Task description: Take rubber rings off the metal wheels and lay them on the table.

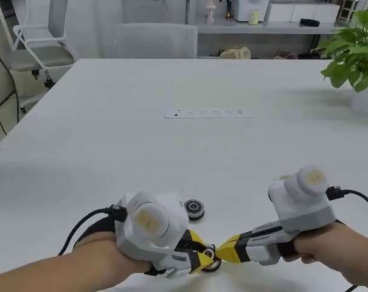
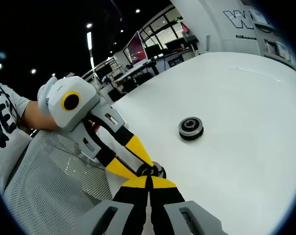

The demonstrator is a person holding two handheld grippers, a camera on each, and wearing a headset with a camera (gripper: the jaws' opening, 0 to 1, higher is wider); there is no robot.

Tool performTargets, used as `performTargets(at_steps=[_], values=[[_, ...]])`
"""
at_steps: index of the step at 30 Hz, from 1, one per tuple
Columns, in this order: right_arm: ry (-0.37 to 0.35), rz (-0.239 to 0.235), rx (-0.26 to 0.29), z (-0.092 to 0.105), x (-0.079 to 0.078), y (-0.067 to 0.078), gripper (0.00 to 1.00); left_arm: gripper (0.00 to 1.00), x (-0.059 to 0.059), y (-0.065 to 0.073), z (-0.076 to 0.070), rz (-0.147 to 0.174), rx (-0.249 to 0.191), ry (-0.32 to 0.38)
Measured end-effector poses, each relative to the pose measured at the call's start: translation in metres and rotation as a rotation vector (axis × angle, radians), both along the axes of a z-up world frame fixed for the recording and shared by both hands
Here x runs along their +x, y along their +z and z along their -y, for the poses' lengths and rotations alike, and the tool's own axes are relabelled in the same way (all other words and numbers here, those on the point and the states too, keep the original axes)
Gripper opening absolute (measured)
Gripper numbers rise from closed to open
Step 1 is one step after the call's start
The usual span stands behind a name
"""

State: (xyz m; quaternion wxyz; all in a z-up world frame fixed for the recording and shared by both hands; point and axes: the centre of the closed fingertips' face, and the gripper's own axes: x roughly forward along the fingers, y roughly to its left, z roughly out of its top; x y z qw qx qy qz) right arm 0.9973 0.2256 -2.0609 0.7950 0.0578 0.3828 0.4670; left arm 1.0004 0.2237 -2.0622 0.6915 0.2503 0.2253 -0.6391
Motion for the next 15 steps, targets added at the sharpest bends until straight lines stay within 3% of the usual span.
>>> performTargets(at_steps=[10,13,15], values=[[0.02,0.021,0.011,-0.0034,-0.001,0.0025,0.0,0.07,0.0,-0.0001,0.0,0.0,0.004,0.001],[0.039,0.03,0.042,-0.0095,-0.0029,0.0082,0.0,0.07,-0.0002,-0.0001,0.0001,0.0,0.004,0.003],[0.05,0.047,0.015,-0.0083,-0.002,0.006,0.0,0.07,-0.0002,-0.0001,0.0001,-0.001,0.003,0.004]])
